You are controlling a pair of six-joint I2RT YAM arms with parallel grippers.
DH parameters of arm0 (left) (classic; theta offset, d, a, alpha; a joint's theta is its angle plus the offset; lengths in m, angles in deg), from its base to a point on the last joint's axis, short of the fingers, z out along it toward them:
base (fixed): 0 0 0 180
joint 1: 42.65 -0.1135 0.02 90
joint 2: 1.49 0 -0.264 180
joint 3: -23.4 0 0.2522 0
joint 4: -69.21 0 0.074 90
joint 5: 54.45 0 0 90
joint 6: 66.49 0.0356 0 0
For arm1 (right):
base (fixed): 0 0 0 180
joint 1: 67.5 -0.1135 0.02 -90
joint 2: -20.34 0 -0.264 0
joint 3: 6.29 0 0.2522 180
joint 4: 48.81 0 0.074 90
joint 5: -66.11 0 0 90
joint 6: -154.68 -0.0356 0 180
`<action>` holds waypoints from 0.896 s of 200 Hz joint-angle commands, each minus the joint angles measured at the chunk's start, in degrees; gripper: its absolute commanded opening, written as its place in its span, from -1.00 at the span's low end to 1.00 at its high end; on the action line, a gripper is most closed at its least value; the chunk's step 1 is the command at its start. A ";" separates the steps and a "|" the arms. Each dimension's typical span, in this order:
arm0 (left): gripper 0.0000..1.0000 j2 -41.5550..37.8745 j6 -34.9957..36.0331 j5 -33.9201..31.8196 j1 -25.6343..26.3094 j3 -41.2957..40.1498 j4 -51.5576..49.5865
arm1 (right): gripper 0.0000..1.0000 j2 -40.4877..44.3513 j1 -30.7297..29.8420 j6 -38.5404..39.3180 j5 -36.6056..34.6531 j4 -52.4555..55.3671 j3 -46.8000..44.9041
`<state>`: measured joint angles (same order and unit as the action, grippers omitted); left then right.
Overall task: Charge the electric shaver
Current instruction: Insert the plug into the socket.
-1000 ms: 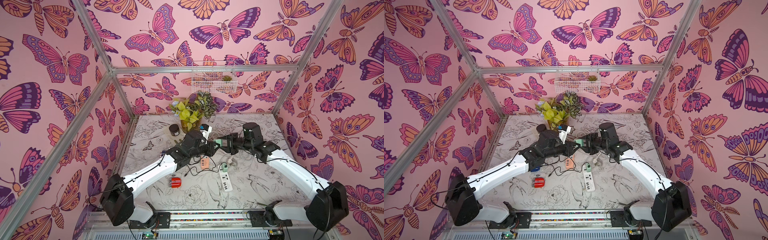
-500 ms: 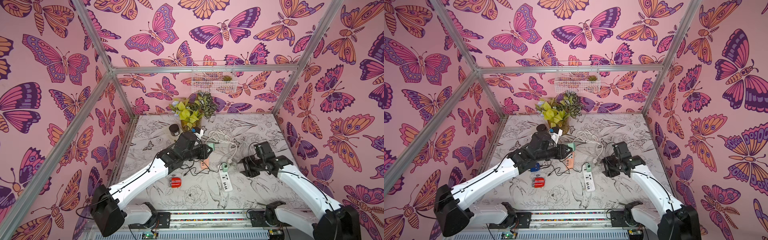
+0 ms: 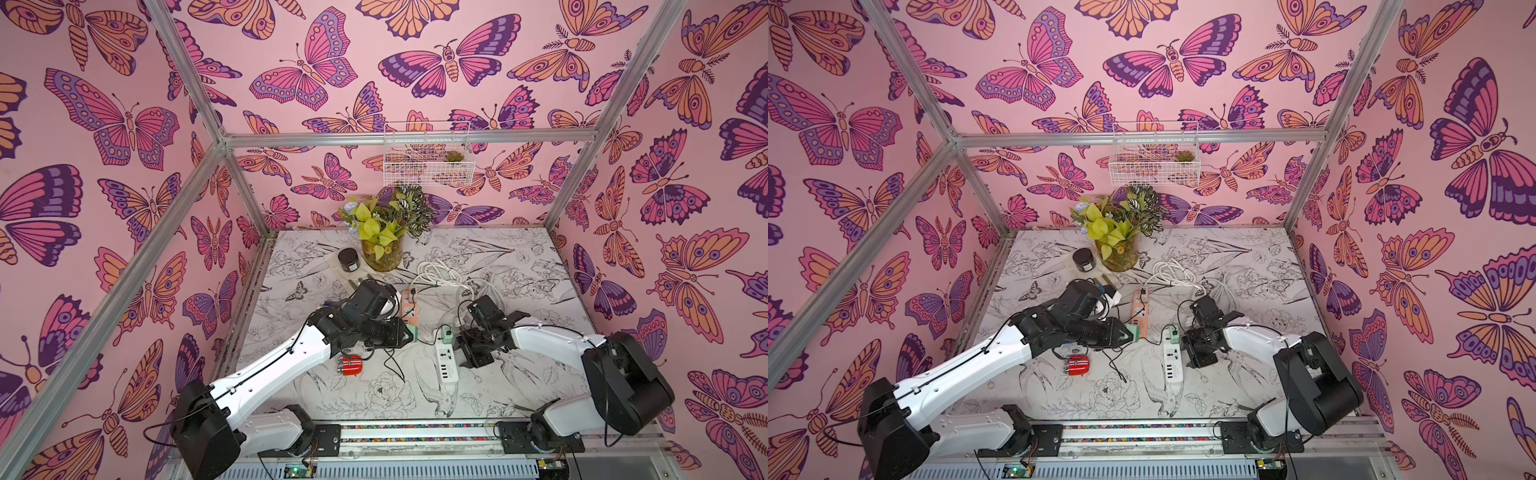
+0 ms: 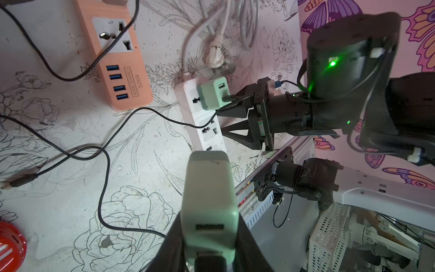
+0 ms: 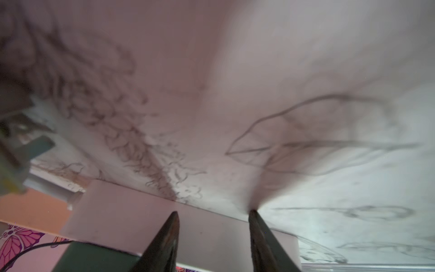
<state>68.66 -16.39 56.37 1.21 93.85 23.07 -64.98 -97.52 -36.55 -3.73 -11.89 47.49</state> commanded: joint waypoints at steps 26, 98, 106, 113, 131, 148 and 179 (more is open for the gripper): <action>-1.00 3.19 1.90 -1.04 0.52 -0.90 -1.37 | -0.03 -6.54 -7.57 -7.45 -2.85 -7.56 3.45; -1.00 11.00 11.03 -1.79 6.24 2.90 -2.85 | -0.08 8.46 -4.24 -1.41 -9.32 9.29 1.37; -1.00 12.45 12.10 -1.80 6.90 3.90 -3.30 | -0.08 10.64 -2.89 1.21 -9.85 12.22 1.70; -1.00 13.83 12.91 -1.86 7.31 4.85 -3.65 | -0.08 12.51 -1.81 3.37 -10.35 14.17 1.89; -1.00 17.57 14.74 -3.49 8.16 7.50 -4.60 | -0.08 17.27 0.34 7.42 -11.37 17.30 1.52; -1.00 21.23 16.45 -7.25 8.35 10.46 -7.30 | -0.08 21.27 1.76 8.92 -11.48 19.24 0.48; -1.00 28.24 20.61 -13.47 8.09 19.05 -16.35 | -0.09 27.17 2.99 9.56 -12.54 20.38 -1.25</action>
<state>93.16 -0.68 49.20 9.49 107.10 15.55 -40.85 -95.31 -29.82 -13.80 3.26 47.79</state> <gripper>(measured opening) 0.296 0.459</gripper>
